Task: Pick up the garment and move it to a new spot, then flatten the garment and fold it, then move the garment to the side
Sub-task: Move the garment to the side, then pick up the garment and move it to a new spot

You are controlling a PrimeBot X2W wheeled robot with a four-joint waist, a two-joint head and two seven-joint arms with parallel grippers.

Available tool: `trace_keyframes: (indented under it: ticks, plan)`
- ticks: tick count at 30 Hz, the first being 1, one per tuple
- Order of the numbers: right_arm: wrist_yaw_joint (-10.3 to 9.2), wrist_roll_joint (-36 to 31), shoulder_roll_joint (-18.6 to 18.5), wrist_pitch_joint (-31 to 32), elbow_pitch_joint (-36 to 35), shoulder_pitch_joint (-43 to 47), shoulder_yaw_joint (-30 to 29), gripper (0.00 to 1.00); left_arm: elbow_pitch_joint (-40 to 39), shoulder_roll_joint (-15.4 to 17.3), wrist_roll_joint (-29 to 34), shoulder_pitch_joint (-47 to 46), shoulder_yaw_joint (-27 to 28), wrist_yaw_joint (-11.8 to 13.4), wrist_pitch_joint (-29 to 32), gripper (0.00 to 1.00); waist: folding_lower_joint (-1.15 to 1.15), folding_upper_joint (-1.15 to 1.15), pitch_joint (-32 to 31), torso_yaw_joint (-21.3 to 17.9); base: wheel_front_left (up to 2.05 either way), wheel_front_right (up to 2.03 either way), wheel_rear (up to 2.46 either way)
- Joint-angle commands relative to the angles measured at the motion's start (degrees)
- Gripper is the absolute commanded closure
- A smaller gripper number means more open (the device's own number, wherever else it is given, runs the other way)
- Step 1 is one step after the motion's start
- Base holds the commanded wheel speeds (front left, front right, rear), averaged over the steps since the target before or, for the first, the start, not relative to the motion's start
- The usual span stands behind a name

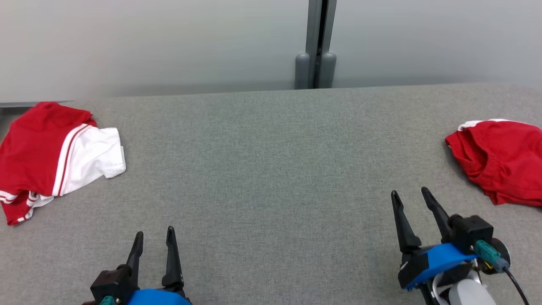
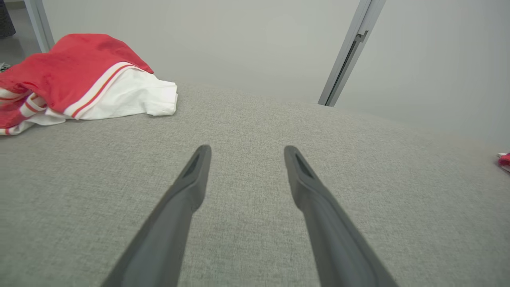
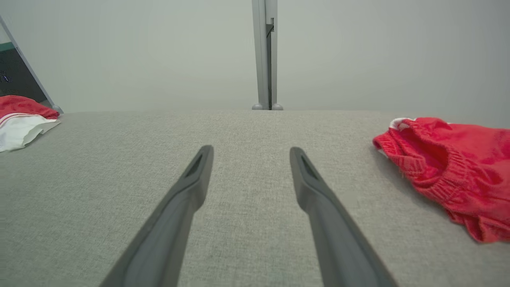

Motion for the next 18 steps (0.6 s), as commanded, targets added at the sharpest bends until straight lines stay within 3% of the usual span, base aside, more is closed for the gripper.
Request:
trace_keyframes:
  ticks: [1, 18]
  plan:
    - [-0.01, 0.52, -0.16, -0.54, -1.13, 2.47, -0.2, 0.0, 0.36, -0.29, 0.2, 0.61, 0.01, -0.22, -0.32, 0.0, 0.01, 0.0, -0.94, 0.3, 0.0, 0.0, 0.0]
    - [-0.01, 3.32, -0.15, -0.6, -3.22, 7.34, 0.92, 0.0, 1.23, -0.71, 0.97, 1.36, -0.28, -0.67, -0.48, 0.0, 0.01, 0.0, -4.06, 0.44, 0.0, 0.0, 0.0]
